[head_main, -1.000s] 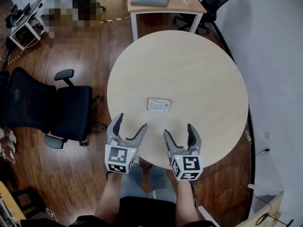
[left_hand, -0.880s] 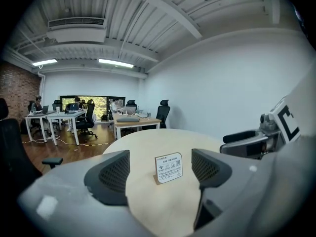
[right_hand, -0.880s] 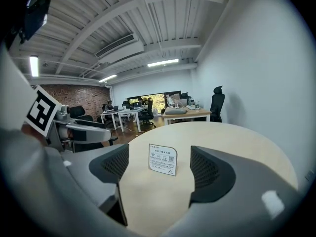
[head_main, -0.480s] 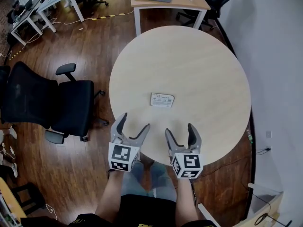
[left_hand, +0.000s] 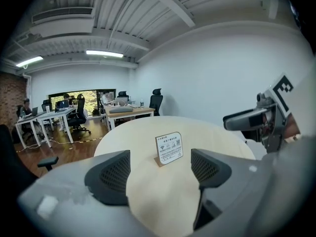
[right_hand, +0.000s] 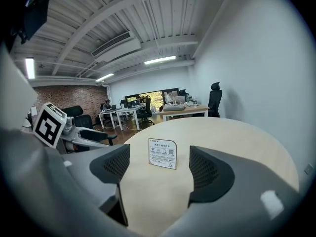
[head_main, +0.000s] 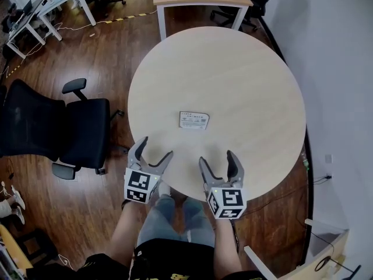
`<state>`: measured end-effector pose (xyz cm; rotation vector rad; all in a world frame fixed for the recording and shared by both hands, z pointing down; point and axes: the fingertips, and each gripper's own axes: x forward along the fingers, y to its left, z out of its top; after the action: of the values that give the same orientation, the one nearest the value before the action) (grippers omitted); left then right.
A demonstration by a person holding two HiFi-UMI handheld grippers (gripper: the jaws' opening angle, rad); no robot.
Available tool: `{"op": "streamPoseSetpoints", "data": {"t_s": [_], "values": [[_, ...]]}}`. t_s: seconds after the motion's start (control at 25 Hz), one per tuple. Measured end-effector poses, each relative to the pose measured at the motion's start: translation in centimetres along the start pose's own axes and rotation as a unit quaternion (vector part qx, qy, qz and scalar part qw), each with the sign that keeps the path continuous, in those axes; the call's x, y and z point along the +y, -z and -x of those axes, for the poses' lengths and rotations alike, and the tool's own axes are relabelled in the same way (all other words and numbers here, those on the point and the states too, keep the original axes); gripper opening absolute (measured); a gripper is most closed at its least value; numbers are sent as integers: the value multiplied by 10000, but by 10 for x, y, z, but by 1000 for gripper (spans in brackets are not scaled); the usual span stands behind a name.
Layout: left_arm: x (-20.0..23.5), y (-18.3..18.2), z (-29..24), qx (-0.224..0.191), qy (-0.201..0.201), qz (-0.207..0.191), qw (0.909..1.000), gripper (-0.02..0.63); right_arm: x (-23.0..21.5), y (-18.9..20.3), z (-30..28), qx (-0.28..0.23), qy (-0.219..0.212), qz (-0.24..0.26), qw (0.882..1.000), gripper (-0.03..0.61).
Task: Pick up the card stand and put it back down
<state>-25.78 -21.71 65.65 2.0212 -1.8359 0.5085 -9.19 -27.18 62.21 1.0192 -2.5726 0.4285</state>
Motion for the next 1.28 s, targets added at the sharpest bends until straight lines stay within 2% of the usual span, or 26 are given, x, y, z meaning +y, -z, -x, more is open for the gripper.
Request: {"op": "streamPoseSetpoints", "data": {"t_s": [0.2, 0.32, 0.52, 0.6, 0.72, 0.8, 1.04, 1.28], "values": [[20, 17, -26, 179, 338, 37, 9993, 387, -7, 7, 2, 74, 59, -23, 10000, 379], [31, 23, -48, 292, 581, -100, 9978, 387, -11, 11, 1, 128, 116, -62, 9998, 379], [28, 21, -90, 372, 1202, -156, 9919, 374, -17, 18, -2, 237, 162, -70, 9996, 377], [21, 23, -108, 477, 1568, -284, 9861, 359, -18, 19, -3, 272, 175, -91, 9994, 376], [9, 29, -133, 688, 2195, -488, 9720, 353, -14, 17, -6, 287, 113, -96, 9995, 371], [3, 32, -147, 760, 2479, -555, 9642, 347, -12, 17, -9, 287, 84, -107, 9995, 371], [-7, 39, -180, 878, 2699, -613, 9569, 298, -25, 25, -11, 380, 172, -162, 9990, 365], [-25, 35, -191, 722, 3011, -602, 9490, 245, -38, 27, -10, 376, 283, -331, 9983, 360]]}}
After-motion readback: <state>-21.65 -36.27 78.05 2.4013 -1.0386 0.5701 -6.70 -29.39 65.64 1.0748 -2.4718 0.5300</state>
